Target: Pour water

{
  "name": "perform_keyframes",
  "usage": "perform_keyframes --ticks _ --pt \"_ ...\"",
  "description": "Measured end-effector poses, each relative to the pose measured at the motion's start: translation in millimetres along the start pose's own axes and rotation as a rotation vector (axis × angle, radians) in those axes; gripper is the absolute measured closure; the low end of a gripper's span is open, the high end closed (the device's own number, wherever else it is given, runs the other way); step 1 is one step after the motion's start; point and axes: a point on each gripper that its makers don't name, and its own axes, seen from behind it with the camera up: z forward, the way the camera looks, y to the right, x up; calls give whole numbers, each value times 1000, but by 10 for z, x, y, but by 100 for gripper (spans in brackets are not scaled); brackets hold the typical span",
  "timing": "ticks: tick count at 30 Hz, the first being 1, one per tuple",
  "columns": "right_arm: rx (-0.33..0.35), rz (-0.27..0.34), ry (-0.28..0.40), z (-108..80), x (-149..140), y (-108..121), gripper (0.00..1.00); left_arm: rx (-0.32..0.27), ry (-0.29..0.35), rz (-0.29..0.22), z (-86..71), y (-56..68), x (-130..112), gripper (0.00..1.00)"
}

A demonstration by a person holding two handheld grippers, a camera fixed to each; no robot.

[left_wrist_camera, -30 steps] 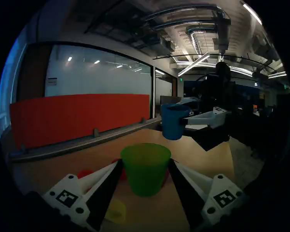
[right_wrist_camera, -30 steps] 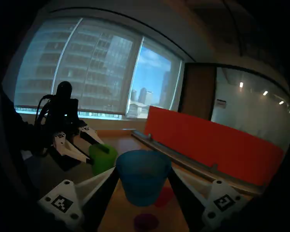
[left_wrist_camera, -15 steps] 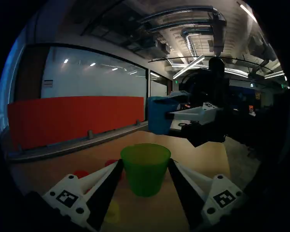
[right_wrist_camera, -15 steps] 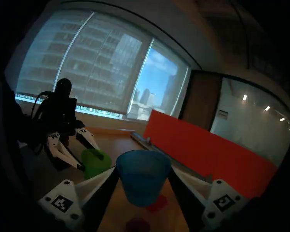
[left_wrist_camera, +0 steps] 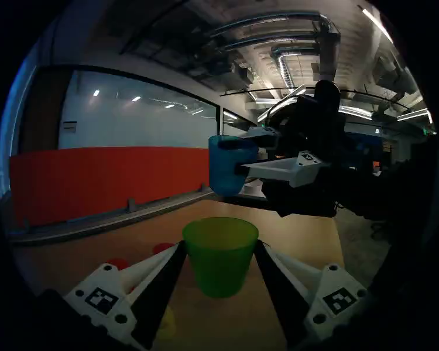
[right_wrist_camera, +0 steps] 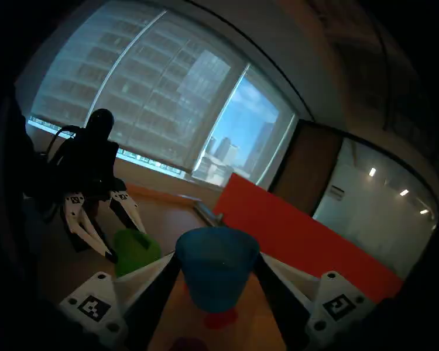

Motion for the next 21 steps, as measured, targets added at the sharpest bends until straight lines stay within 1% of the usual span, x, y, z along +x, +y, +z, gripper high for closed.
perform_keyframes --ticks 5,9,15,21 --pt "-1 -70 3 34 71 -5 10 -8 3 -1 19 29 4 15" --pt "0 -114 7 53 132 -9 10 -13 8 -5 30 50 11 15" --pt "5 -182 10 92 209 -12 10 -18 11 -7 40 60 13 15" --pt "4 -266 12 134 271 -26 10 -21 11 -5 42 70 6 15"
